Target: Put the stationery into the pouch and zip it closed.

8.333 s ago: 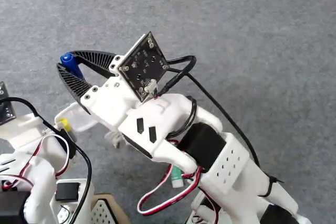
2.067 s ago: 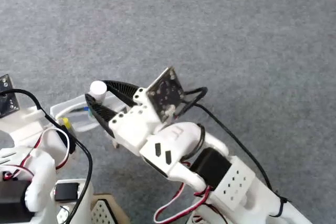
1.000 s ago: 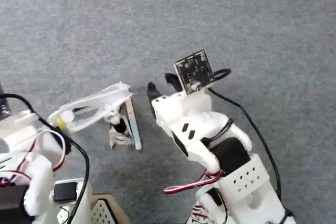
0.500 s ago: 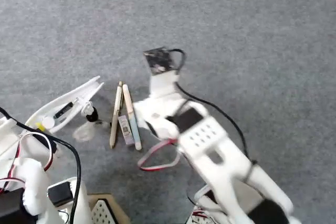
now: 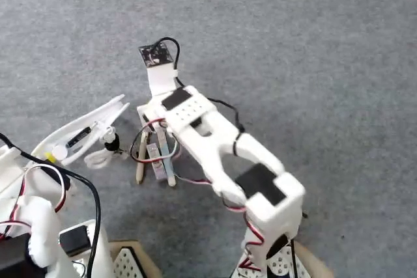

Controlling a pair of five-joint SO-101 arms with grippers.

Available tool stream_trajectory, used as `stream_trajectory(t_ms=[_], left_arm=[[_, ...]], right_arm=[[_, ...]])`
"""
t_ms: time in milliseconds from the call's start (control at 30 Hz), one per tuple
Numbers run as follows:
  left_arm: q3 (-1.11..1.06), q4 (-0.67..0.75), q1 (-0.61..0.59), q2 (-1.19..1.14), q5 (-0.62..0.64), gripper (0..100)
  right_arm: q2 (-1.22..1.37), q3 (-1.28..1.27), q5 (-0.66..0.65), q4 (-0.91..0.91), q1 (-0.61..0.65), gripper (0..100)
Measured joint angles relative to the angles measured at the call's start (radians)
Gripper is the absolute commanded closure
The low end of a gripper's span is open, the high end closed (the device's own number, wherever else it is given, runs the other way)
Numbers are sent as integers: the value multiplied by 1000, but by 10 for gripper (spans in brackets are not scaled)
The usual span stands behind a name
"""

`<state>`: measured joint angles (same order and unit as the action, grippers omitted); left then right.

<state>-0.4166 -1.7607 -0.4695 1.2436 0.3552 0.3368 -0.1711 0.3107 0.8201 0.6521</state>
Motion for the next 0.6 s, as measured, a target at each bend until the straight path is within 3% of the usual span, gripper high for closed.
stream_trajectory(t_ms=[233,467,600], left_arm=[[0,0,0,0,0,972],[0,0,0,0,0,972],[0,0,0,0,0,972]], right_arm=[[153,146,0,3,0,846],[276,334,0,133,-2,848],[348,439,2,210,-26,938]])
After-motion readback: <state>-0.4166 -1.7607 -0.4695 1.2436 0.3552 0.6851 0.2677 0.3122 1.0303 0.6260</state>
